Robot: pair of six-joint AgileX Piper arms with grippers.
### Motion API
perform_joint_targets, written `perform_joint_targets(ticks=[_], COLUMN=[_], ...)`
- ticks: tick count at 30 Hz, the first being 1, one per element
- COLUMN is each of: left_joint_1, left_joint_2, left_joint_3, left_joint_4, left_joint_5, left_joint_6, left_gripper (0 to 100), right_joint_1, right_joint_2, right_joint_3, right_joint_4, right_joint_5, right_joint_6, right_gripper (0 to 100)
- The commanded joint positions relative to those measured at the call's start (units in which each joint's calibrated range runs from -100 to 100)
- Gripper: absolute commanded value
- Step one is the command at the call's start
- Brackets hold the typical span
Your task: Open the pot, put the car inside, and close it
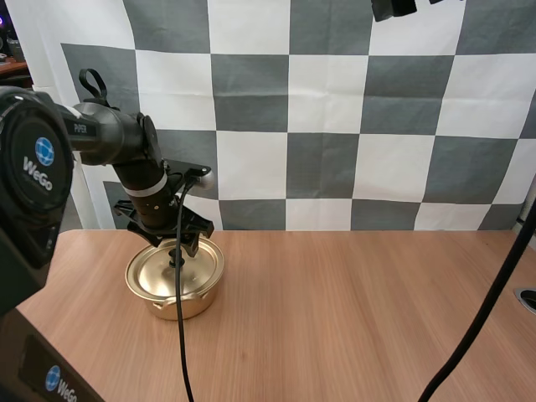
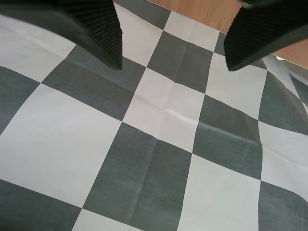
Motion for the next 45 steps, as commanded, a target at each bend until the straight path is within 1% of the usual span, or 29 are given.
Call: perform_joint_targets(ticks=[1, 6, 9, 12, 17, 21, 22, 23, 24, 25, 26, 30, 33, 34, 36, 37, 38, 42, 45], left_joint_1=[-0.02, -0.02, -0.02, -0.02, -0.02, -0.02, -0.02, -0.02, -0.02, -0.02, -0.02, -0.02, -0.02, -0.02, -0.02, -0.02, -0.02, -0.02, -0.02], left_joint_2=[0.0, -0.2, -0.5, -1.2, -4.6, -9.7, -11.3, -12.6, -14.3, -16.1, -17.5, -24.6, -29.6, -31.3, -34.5, -36.1, -37.6, -42.5, -46.8], left_joint_3=[0.0, 0.0, -0.2, -0.2, -0.2, -1.6, -2.4, -3.0, -3.6, -4.2, -5.0, -7.4, -8.9, -9.6, -9.8, -9.7, -9.6, -9.6, -9.6], left_joint_4=[0.0, 1.1, 3.4, 5.5, 4.5, 4.6, 4.6, 4.6, 4.6, 4.4, 4.2, 3.2, 3.4, 3.4, 3.4, 3.4, 3.4, 3.9, 3.9], left_joint_5=[-0.5, -3.0, -3.7, -3.7, -3.1, -2.8, -2.1, -0.9, 0.6, 1.9, 3.0, 6.6, 6.4, 6.4, 6.2, 6.2, 6.2, 3.8, 2.1], left_joint_6=[-0.3, -4.4, -4.2, -4.1, -2.5, -1.9, -0.8, -0.1, 0.1, 0.0, -0.3, -1.1, -5.1, -5.6, -5.6, -5.6, -5.6, -5.6, -5.6], left_gripper=[97, 97, 100, 100, 100, 100, 96, 80, 55, 25, 0, 0, 0, 0, 0, 0, 0, 0, 0], right_joint_1=[0.0, 0.0, 0.0, 0.0, 0.0, 0.0, 0.0, 0.0, 0.0, 0.0, 0.0, 0.0, 0.0, 0.0, 0.0, 0.0, 0.0, 0.0, 0.0], right_joint_2=[0.0, 0.0, 0.0, 0.0, 0.0, 0.0, 0.0, 0.0, 0.0, 0.0, 0.0, 0.0, 0.0, 0.0, 0.0, 0.0, 0.0, -0.4, -1.8], right_joint_3=[0.1, 0.1, 0.1, 0.1, 0.1, 0.1, 0.1, 0.1, 0.1, 0.1, 0.1, 0.1, 0.1, 0.1, 0.1, 0.1, 0.1, 0.1, 0.4], right_joint_4=[0.1, 0.1, 0.1, 0.1, 0.1, 0.1, 0.1, 0.1, 0.1, 0.1, 0.1, 0.1, 0.1, 0.1, 0.0, -0.4, -0.7, -0.7, 1.0], right_joint_5=[0.0, 0.0, 0.0, 0.0, 0.0, 0.0, 0.0, 0.0, 0.0, 0.0, 0.0, 0.0, 0.0, 0.0, 0.0, 0.0, 0.0, 0.0, 0.0], right_joint_6=[0.0, 0.0, 0.0, 0.0, 0.0, 0.0, 0.0, 0.0, 0.0, 0.0, 0.0, 0.0, 1.3, 2.3, 5.0, 6.7, 8.2, 8.0, 8.0], right_gripper=[100, 100, 100, 100, 100, 100, 100, 100, 100, 100, 100, 100, 100, 86, 35, 0, 0, 0, 0])
